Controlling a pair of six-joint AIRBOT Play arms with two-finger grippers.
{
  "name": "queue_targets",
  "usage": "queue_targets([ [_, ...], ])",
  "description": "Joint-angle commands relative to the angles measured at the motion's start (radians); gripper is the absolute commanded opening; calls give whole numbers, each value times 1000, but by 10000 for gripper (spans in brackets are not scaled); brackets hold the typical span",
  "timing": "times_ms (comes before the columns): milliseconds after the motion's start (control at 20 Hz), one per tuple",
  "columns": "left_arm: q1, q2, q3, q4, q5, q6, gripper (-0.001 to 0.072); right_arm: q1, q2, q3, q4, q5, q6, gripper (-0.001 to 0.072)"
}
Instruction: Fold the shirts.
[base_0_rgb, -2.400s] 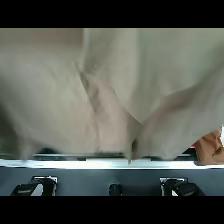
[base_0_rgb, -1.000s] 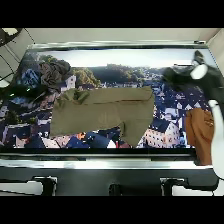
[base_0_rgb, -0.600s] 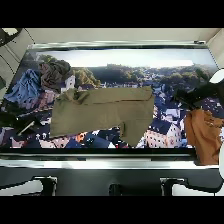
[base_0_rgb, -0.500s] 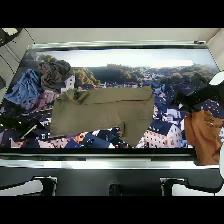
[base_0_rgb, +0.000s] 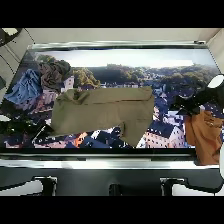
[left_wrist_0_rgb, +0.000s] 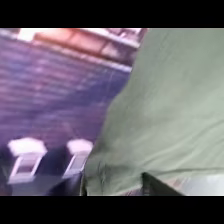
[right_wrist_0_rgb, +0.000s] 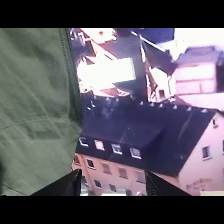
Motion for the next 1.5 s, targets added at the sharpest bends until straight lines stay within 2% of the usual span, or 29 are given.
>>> queue_targets([
  [0,-4,-9,-10,-38,34,0,303,0,1,-1,0,24,-6,476],
  [50,-6,-9,-10,-37,28,0,209,0,1,-1,0,28,-7,476],
  [150,-6,-9,-10,-37,19,1,100,0,1,-4,1,41,-7,494],
  [200,-6,-9,-10,-37,17,5,33,0,1,-17,6,42,-7,526],
  [300,-6,-8,-10,-37,18,14,34,0,0,-78,60,16,-6,530],
  [450,-6,-5,-10,-37,18,23,33,0,-13,-210,229,-149,-7,527],
  [500,-6,-2,-10,-37,18,23,33,0,-34,-239,269,-196,-7,502],
  [750,-6,8,-9,-37,18,54,33,11,-167,-254,387,-280,-73,497],
  [850,-6,8,-9,-38,18,68,33,45,-196,-254,371,-344,-77,488],
  [950,-5,8,-3,-40,18,68,33,79,-200,-253,373,-419,-74,360],
  [1000,-5,8,6,-40,18,68,33,93,-200,-252,375,-443,-73,323],
  [1050,-5,8,21,-40,17,68,33,106,-200,-249,373,-445,-71,208],
  [1100,-5,8,40,-40,10,68,33,111,-200,-246,378,-431,-68,61],
  [1150,-5,8,67,-40,-2,68,33,111,-199,-241,394,-399,-76,41],
  [1300,-6,13,198,-44,-80,74,31,111,-148,-162,371,-277,-170,39],
  [1450,-10,101,425,-153,-91,84,30,110,22,19,284,-281,-224,39],
])
